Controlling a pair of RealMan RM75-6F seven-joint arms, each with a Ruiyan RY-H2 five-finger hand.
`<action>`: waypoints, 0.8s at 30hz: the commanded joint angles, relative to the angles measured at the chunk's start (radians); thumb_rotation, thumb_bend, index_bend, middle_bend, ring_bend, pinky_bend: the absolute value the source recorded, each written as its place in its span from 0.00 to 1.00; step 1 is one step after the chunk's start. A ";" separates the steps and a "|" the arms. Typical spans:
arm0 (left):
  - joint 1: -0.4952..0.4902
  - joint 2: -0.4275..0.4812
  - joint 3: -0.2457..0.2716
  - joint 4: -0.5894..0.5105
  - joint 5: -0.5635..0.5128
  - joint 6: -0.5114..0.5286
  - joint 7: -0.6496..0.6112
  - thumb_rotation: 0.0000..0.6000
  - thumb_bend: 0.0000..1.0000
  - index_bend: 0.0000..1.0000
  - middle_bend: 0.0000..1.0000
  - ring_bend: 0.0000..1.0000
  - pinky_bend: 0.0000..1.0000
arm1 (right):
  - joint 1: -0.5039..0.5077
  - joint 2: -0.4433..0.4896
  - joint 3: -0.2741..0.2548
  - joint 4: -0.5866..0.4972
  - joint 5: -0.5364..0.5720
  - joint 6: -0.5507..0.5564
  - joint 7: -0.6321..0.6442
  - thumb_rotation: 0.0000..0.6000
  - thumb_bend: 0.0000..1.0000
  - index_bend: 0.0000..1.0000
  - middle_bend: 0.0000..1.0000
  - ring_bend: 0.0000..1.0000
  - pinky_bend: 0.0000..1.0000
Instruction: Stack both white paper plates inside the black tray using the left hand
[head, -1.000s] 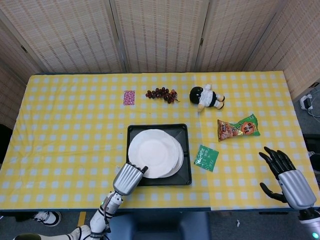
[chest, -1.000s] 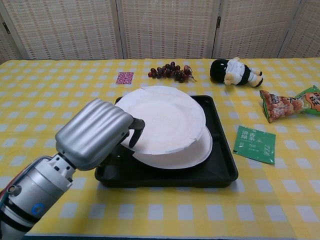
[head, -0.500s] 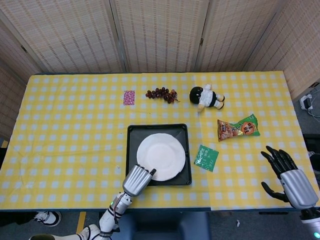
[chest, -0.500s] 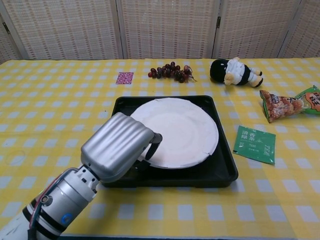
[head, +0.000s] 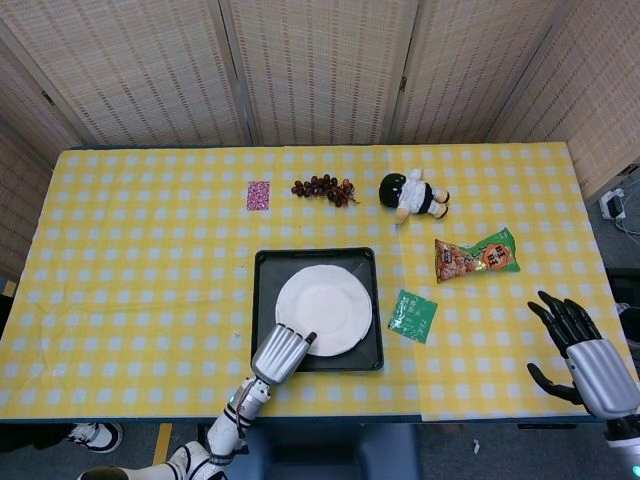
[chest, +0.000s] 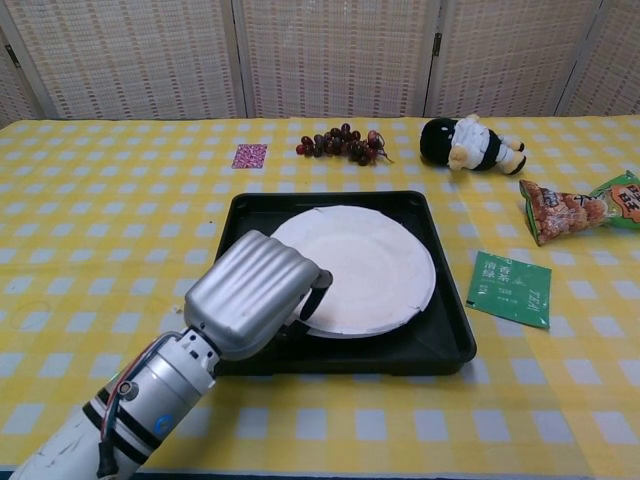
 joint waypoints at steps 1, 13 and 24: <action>-0.004 -0.007 -0.002 0.013 -0.005 -0.002 -0.010 1.00 0.47 0.69 1.00 1.00 1.00 | 0.001 0.000 0.001 0.001 0.003 -0.004 0.000 1.00 0.37 0.00 0.00 0.00 0.00; 0.014 0.028 0.025 -0.060 0.000 0.025 0.003 1.00 0.37 0.36 1.00 1.00 1.00 | 0.000 -0.001 0.004 -0.002 0.008 -0.005 -0.006 1.00 0.37 0.00 0.00 0.00 0.00; 0.019 0.077 0.016 -0.186 0.001 0.032 0.083 1.00 0.19 0.28 1.00 1.00 1.00 | -0.006 -0.002 -0.001 -0.007 -0.007 0.007 -0.016 1.00 0.37 0.00 0.00 0.00 0.00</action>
